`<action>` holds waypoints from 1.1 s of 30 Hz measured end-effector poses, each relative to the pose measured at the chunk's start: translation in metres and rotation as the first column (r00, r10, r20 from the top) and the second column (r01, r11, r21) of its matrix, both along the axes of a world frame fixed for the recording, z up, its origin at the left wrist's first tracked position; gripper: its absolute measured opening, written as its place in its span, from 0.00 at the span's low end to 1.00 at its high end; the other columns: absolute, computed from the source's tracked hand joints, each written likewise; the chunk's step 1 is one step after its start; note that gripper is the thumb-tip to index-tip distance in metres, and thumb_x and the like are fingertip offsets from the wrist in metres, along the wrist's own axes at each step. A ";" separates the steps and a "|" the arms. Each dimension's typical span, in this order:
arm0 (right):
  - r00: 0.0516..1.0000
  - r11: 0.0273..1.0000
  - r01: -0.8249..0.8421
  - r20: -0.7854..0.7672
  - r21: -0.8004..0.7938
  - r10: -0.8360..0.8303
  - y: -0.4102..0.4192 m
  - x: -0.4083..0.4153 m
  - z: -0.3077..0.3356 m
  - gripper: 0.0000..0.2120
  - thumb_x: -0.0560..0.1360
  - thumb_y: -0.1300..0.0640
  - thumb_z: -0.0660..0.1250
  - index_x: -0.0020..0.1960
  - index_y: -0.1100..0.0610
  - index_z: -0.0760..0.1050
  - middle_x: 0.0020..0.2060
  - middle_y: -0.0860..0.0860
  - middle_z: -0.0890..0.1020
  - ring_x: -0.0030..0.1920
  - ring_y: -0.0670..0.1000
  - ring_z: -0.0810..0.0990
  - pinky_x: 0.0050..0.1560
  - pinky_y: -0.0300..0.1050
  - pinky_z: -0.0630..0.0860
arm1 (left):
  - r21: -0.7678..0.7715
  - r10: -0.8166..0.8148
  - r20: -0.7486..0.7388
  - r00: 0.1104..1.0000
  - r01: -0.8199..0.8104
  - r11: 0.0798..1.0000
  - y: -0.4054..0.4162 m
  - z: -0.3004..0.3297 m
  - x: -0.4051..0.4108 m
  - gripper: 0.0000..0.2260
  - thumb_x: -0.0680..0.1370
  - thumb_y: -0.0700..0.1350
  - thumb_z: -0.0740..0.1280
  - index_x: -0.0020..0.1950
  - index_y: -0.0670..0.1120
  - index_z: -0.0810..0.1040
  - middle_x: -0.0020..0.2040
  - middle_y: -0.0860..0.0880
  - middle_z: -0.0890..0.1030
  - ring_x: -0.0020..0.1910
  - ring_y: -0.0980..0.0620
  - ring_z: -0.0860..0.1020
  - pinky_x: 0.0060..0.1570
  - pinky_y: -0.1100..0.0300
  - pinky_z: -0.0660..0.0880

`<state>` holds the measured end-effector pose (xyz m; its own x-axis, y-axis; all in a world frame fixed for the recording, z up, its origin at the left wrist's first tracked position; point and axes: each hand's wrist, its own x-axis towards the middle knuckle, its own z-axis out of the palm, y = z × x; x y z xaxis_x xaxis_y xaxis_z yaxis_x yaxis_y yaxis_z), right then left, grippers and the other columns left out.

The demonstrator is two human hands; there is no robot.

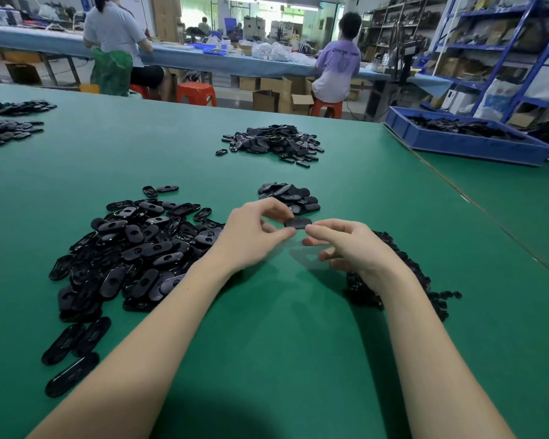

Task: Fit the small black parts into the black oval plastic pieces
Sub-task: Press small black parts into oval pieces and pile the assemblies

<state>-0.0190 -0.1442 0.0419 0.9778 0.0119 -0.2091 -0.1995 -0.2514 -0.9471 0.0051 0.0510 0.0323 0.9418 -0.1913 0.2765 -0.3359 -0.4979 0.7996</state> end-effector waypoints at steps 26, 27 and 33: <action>0.996 0.993 -0.088 -0.022 -0.080 0.086 0.009 0.003 -0.013 0.05 0.77 0.51 0.73 0.50 0.52 0.83 0.44 0.48 0.88 0.31 0.42 0.79 0.35 0.32 0.76 | -0.033 0.337 -0.132 0.932 -0.344 0.938 -0.047 -0.001 0.101 0.11 0.73 0.52 0.72 0.54 0.54 0.79 0.44 0.56 0.79 0.48 0.53 0.77 0.45 0.60 0.70; 0.996 0.993 -0.086 -0.022 -0.080 0.085 0.009 0.003 -0.013 0.05 0.77 0.51 0.73 0.50 0.52 0.83 0.43 0.48 0.88 0.30 0.42 0.79 0.35 0.32 0.76 | -0.071 0.321 -0.152 0.935 -0.334 0.940 -0.045 0.001 0.095 0.10 0.74 0.51 0.71 0.53 0.53 0.79 0.42 0.56 0.79 0.47 0.54 0.77 0.44 0.61 0.70; 0.995 0.981 -0.096 -0.002 -0.168 0.097 0.013 0.004 -0.015 0.03 0.78 0.52 0.73 0.49 0.51 0.82 0.40 0.47 0.88 0.31 0.43 0.80 0.37 0.34 0.77 | -0.360 0.099 -0.411 0.906 -0.261 0.896 -0.013 0.002 0.042 0.06 0.78 0.49 0.71 0.53 0.49 0.81 0.44 0.52 0.80 0.32 0.57 0.73 0.27 0.68 0.69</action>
<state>-0.0146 -0.1315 0.0271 0.9750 0.0718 -0.2105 -0.1611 -0.4245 -0.8910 0.0471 0.0384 0.0347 0.9954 0.0417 -0.0867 0.0916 -0.1328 0.9869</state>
